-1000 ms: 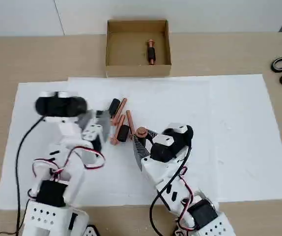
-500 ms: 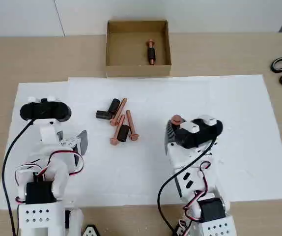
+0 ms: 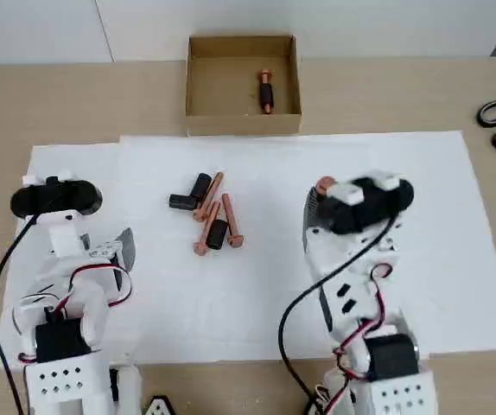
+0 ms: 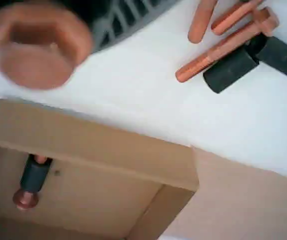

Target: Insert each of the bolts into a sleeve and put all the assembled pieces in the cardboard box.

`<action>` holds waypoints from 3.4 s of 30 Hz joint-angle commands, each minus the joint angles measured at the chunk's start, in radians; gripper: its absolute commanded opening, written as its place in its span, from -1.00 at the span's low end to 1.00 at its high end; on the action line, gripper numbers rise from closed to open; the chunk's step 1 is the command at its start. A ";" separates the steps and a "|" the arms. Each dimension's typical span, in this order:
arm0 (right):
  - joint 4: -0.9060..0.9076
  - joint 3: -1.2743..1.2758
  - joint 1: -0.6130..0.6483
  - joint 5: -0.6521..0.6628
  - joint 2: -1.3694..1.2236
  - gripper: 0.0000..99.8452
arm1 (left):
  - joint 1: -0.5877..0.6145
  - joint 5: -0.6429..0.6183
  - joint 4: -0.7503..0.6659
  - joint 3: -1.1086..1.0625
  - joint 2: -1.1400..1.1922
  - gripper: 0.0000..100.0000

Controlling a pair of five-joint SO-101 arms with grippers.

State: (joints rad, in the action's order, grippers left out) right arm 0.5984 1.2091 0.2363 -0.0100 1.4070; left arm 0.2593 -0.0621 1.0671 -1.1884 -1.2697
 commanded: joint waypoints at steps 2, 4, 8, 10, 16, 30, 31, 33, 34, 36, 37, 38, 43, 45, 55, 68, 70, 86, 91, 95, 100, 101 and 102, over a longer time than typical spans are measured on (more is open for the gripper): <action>-0.153 -0.252 -0.005 0.011 -0.335 -0.99 | 0.005 0.003 0.037 0.018 -0.008 -0.56; -0.226 -0.342 -0.005 0.011 -0.479 -0.99 | 0.006 0.029 0.061 0.018 -0.009 -0.56; -0.331 -0.529 -0.005 0.011 -0.754 -0.99 | 0.009 0.072 0.107 0.018 -0.014 -0.56; -0.360 -0.628 -0.005 0.009 -0.874 -0.99 | 0.009 0.071 0.112 0.018 -0.014 -0.56; -0.430 -0.914 -0.005 0.009 -1.178 -0.99 | 0.009 0.071 0.109 0.018 -0.014 -0.56; -0.585 -1.370 -0.030 0.009 -1.778 -0.99 | 0.011 0.071 0.104 0.002 -0.014 -0.56; -0.587 -1.404 -0.038 0.009 -1.816 -0.99 | 0.011 0.071 0.104 0.002 -0.014 -0.56; -0.591 -1.473 -0.051 0.009 -1.888 -0.99 | 0.011 0.071 0.104 0.002 -0.014 -0.56; -0.591 -1.507 -0.059 0.009 -1.922 -0.99 | 0.011 0.071 0.104 0.002 -0.014 -0.56; -0.591 -1.567 -0.071 0.009 -1.980 -0.99 | 0.011 0.071 0.104 0.002 -0.014 -0.56; -0.591 -1.594 -0.074 0.009 -2.009 -0.99 | 0.011 0.071 0.104 0.002 -0.014 -0.56; -0.590 -1.620 -0.077 0.009 -2.034 -0.99 | 0.011 0.071 0.104 0.002 -0.014 -0.56; -0.590 -1.709 -0.070 0.008 -2.126 -0.99 | 0.011 0.071 0.104 0.002 -0.014 -0.56; -0.587 -1.741 -0.059 0.008 -2.153 -0.99 | 0.011 0.071 0.104 0.002 -0.012 -0.56; -0.584 -1.784 -0.058 0.008 -2.255 -0.99 | 0.011 0.071 0.104 0.002 -0.009 -0.56; -0.590 -1.784 -0.054 0.009 -2.310 -0.81 | 0.009 0.071 0.104 0.001 -0.008 -0.56; -0.590 -1.786 -0.054 0.009 -2.308 -0.71 | 0.009 0.071 0.104 0.001 -0.008 -0.56; -0.389 -2.033 -0.053 0.011 -2.301 -0.67 | 0.009 0.071 0.104 0.001 -0.008 -0.56; -0.205 -2.176 -0.050 0.011 -2.301 -0.67 | 0.009 0.071 0.104 0.001 -0.009 -0.56; 0.024 -2.332 -0.027 0.011 -2.299 -0.67 | 0.009 0.068 0.107 0.002 -0.009 -0.56; 0.367 -2.653 0.028 0.017 -2.312 -0.67 | 0.009 0.068 0.112 0.004 -0.008 -0.56; 0.430 -2.704 0.042 0.017 -2.312 -0.67 | 0.009 0.066 0.112 0.004 -0.008 -0.56; 0.489 -2.740 0.054 0.018 -2.312 -0.67 | 0.009 0.066 0.114 0.004 -0.008 -0.56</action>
State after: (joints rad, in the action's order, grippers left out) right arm 0.9160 -1.3502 0.2639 -0.0069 -0.9221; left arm 0.2639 0.0023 1.1745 -1.1914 -1.2697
